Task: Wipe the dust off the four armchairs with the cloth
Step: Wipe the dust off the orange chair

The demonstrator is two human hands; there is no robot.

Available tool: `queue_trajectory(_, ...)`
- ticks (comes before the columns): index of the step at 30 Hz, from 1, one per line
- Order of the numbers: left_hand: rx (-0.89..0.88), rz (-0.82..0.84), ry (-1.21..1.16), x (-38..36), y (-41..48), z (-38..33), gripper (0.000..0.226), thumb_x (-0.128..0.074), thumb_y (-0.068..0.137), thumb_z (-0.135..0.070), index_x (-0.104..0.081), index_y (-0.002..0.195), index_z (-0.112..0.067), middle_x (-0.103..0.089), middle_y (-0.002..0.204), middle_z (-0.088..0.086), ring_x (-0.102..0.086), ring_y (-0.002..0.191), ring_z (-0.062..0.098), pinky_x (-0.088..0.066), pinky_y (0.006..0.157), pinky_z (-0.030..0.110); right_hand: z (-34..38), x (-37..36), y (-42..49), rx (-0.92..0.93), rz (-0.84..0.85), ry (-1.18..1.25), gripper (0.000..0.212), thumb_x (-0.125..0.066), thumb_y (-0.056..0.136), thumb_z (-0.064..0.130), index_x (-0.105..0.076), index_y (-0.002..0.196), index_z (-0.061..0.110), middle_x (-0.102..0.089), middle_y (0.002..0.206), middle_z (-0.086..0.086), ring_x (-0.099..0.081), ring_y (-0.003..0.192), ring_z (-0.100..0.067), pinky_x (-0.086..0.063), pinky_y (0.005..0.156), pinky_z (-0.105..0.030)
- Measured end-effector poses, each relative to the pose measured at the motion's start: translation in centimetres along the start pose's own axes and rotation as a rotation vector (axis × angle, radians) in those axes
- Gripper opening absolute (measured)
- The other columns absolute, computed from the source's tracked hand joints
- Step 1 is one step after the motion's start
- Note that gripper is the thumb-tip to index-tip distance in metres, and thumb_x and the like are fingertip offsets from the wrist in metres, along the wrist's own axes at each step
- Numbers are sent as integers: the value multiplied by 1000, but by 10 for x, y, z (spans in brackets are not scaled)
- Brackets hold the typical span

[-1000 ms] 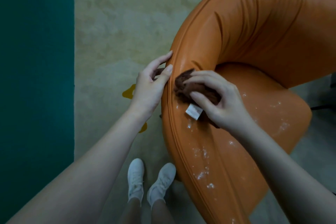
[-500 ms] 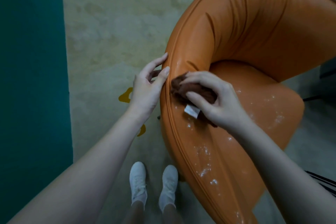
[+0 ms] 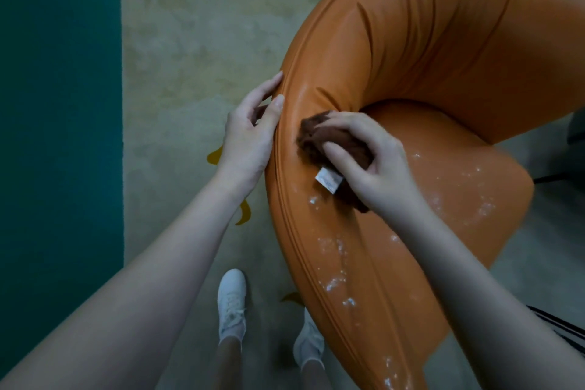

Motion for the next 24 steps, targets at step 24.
queue_trajectory(24, -43, -168, 630, -28, -18, -18, 76, -76, 84, -40, -38, 146, -17, -47, 146, 1, -45, 133, 17, -36, 111, 32, -55, 6, -40, -238, -181, 342, 19, -59, 93, 14, -64, 110, 19, -64, 116, -1, -58, 114, -11, -45, 101, -28)
Point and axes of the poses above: each hand's wrist, its own y-axis towards the middle knuckle, its own x-axis out of the back of the hand, z = x × y, the point moved 4 cm from there along y, towards the middle knuckle
